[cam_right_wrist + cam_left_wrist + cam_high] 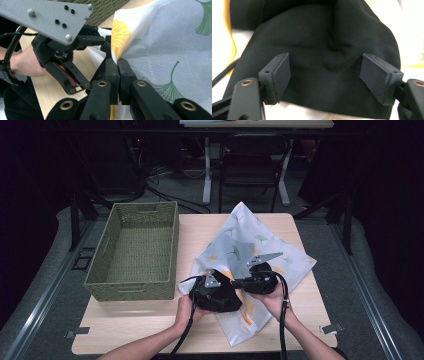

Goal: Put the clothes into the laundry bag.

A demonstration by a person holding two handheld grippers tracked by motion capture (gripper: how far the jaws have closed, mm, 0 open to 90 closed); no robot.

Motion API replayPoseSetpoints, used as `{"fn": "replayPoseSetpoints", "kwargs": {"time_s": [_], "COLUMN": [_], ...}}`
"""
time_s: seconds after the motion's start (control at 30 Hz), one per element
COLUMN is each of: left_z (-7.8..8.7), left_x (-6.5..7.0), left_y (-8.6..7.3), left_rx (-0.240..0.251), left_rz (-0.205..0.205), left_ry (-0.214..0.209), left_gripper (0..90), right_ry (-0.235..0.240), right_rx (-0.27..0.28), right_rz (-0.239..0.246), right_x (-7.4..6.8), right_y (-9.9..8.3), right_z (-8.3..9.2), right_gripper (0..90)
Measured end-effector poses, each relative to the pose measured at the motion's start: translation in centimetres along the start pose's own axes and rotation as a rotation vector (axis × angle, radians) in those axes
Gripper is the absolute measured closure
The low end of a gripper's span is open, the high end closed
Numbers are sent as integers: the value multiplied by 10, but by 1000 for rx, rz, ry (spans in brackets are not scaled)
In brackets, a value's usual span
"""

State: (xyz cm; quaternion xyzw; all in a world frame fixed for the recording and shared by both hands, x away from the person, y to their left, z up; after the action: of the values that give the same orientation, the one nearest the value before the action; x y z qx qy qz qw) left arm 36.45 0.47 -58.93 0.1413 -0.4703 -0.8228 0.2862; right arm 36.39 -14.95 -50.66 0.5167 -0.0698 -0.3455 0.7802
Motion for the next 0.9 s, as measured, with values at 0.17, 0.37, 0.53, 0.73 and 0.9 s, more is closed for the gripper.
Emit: {"fn": "replayPoseSetpoints", "kwargs": {"time_s": [0.17, 0.37, 0.53, 0.73, 0.9], "left_z": [2, -13, -17, -20, -8], "left_x": [13, 9, 6, 3, -8], "left_y": [8, -1, -5, -5, 17], "left_rx": [55, 6, 12, 35, 171], "left_rz": [2, 38, 37, 43, 81], "left_ry": [-17, -30, -35, -29, 10], "left_gripper": [238, 291, 562, 844, 853], "right_ry": [0, 0, 5, 12, 18], "right_rx": [4, -2, -9, -5, 26], "right_rz": [0, -13, -13, -8, -11], "right_x": [-1, -1, 0, -2, -5], "right_y": [1, 0, -1, 0, 4], "right_z": [0, -1, -2, -1, 3], "right_gripper": [888, 888, 888, 888, 888]}}
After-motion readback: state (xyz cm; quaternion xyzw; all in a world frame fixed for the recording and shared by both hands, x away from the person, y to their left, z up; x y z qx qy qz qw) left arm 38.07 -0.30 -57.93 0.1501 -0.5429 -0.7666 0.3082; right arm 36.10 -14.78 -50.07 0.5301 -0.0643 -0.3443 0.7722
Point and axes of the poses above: each handheld gripper's, and its own axes: z roughly backward along the jaws, y roughly out of its top, x roughly to its right, the point moved 4 cm from there along -z, roughly forward along the jaws, and after that the axes turned 13 degrees about x, right-handed, at the moved point
